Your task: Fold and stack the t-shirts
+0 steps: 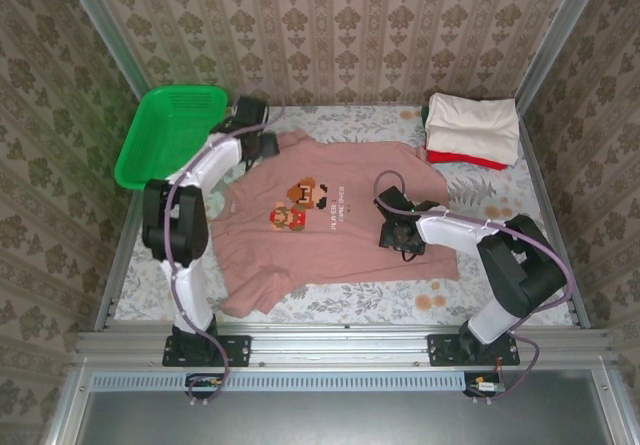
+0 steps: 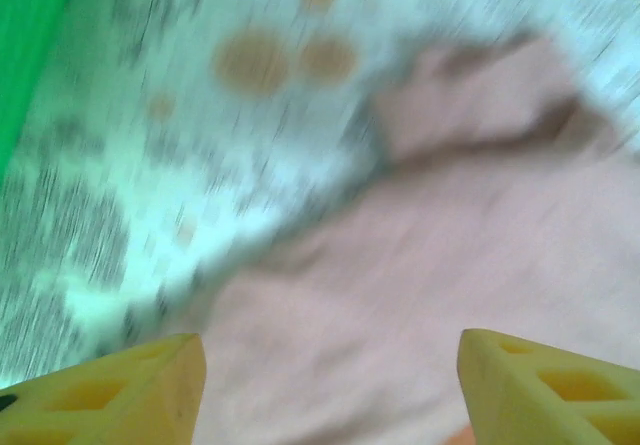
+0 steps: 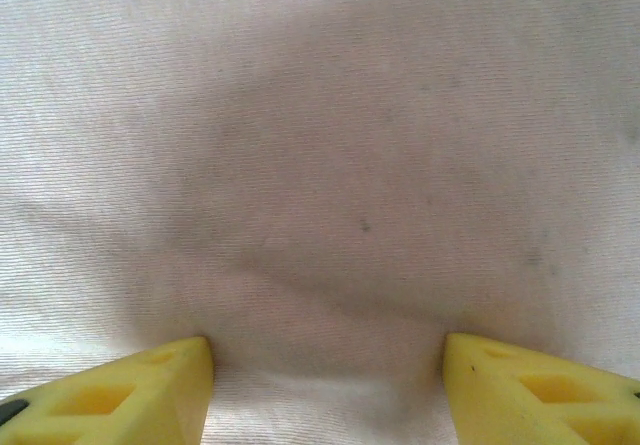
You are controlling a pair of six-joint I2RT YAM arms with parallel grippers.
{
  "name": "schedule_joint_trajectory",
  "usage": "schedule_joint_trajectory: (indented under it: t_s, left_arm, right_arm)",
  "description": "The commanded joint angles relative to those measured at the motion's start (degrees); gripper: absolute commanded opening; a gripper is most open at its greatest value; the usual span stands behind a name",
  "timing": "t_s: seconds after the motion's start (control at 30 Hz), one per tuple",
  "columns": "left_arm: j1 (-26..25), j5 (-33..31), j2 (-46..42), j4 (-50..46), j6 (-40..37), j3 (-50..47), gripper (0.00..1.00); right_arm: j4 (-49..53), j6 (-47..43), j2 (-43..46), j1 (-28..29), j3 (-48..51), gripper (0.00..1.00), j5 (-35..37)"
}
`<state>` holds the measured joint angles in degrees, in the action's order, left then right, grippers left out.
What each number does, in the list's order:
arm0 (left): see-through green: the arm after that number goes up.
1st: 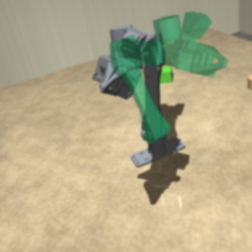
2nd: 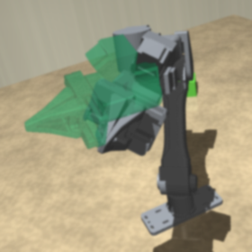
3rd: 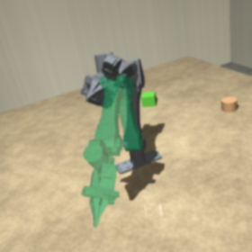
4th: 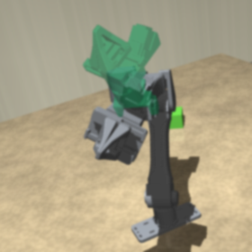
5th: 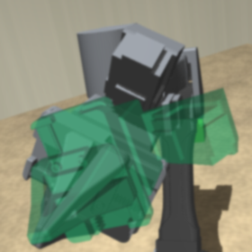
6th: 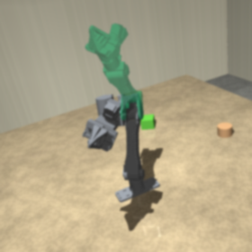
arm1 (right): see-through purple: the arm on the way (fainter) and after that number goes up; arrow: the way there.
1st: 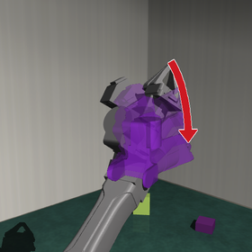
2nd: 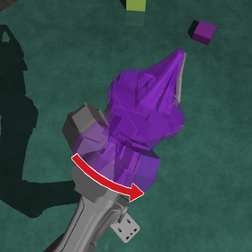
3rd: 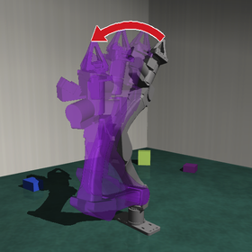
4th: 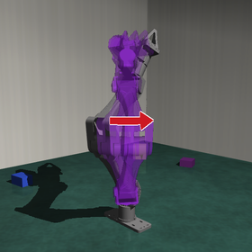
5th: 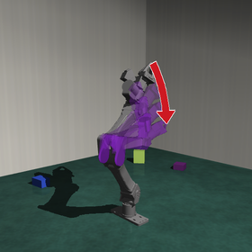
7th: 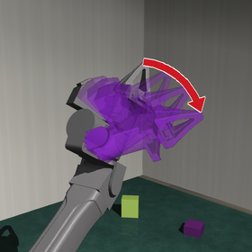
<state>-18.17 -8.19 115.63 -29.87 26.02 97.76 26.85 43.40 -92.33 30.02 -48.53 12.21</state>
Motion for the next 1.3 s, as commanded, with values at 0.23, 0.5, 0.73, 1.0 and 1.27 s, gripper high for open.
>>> schedule_joint_trajectory:
  t_s: [0.23, 0.5, 0.73, 1.0, 1.27]
  left_arm:
    - [1.4, 3.8, 25.8, -7.7, 1.7, 30.4, 0.60]
    - [1.6, 6.4, 28.6, -2.3, 4.4, 29.0, 0.47]
    - [1.7, 5.3, 29.0, -2.2, 4.0, 29.8, 0.03]
    - [1.5, -5.0, 25.7, -7.8, -8.1, 44.4, 0.00]
    - [0.7, -10.2, 28.0, 0.3, -27.2, 47.5, 0.05]
  right_arm:
    - [-0.7, -1.5, -0.9, 0.5, -0.2, 0.63, -2.4]
    - [-1.5, -1.2, 1.7, 0.6, 2.2, 0.63, -2.6]
    - [-1.0, -1.5, 3.5, 0.6, 3.0, 0.64, -2.0]
    - [-1.1, -1.6, 4.1, 0.6, 3.9, 0.64, -1.6]
    - [-2.0, -1.7, 2.8, 0.7, 3.7, 0.63, -2.7]
